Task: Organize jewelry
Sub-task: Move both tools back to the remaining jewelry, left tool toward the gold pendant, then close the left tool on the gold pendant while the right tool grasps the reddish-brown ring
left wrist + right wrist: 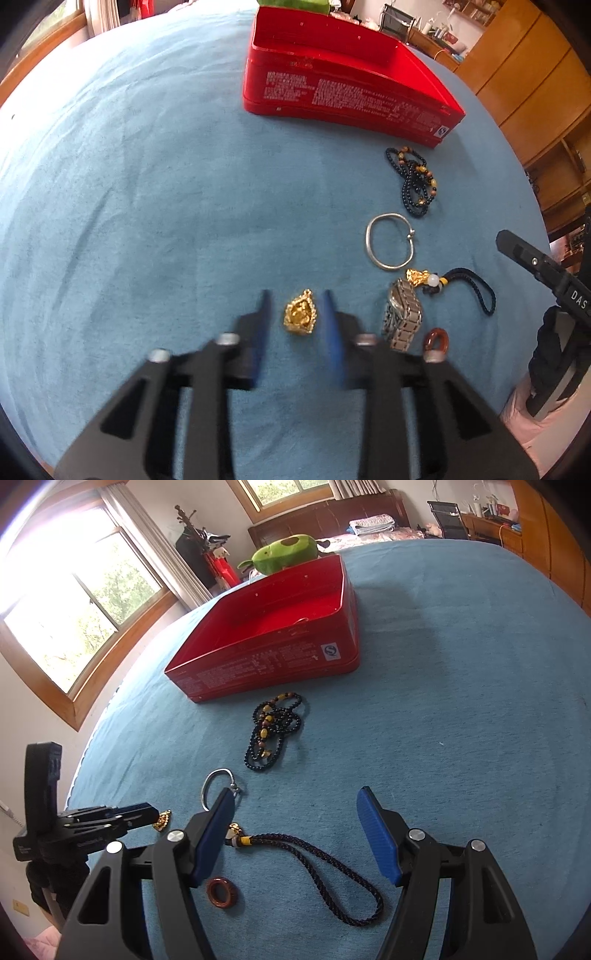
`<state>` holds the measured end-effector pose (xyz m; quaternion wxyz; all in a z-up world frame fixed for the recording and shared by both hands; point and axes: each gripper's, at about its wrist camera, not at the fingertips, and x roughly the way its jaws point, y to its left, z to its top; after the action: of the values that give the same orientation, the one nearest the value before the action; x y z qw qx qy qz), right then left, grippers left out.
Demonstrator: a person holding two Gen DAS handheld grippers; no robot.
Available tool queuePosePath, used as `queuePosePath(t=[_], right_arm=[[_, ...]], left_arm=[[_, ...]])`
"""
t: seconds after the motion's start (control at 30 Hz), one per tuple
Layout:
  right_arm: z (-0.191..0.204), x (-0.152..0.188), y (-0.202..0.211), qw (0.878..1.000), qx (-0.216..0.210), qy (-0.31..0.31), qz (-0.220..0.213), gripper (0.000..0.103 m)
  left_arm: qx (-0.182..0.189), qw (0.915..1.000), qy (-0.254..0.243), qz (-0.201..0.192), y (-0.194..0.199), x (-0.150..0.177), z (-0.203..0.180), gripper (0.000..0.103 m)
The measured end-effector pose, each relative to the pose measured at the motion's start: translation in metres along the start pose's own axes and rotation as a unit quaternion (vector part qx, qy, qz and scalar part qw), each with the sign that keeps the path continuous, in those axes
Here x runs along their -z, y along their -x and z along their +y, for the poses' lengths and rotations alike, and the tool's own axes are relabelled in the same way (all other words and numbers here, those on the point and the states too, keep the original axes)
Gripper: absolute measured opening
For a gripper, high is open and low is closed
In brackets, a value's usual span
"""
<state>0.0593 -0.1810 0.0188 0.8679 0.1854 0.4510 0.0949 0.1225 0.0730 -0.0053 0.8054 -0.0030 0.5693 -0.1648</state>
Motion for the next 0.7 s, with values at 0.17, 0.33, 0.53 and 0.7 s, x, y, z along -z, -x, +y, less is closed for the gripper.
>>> queuePosePath(t=[0.17, 0.33, 0.53, 0.7], right_arm=[[0.005, 0.003, 0.001, 1.0, -0.001, 0.008, 0.002, 0.069], [0.007, 0.006, 0.003, 1.0, -0.001, 0.012, 0.005, 0.069], [0.012, 0.012, 0.002, 0.999, -0.001, 0.024, 0.021, 0.069], [0.027, 0.021, 0.004, 0.997, -0.019, 0.057, 0.051, 0.053]], left_arm=[[-0.007, 0.9997, -0.021, 0.011, -0.012, -0.003, -0.012, 0.038], [-0.032, 0.9985, -0.043, 0.013, -0.023, -0.002, -0.026, 0.02], [-0.026, 0.9988, -0.04, 0.009, -0.019, 0.001, -0.021, 0.018], [-0.007, 0.9998, -0.02, 0.0, -0.01, -0.002, -0.01, 0.018]])
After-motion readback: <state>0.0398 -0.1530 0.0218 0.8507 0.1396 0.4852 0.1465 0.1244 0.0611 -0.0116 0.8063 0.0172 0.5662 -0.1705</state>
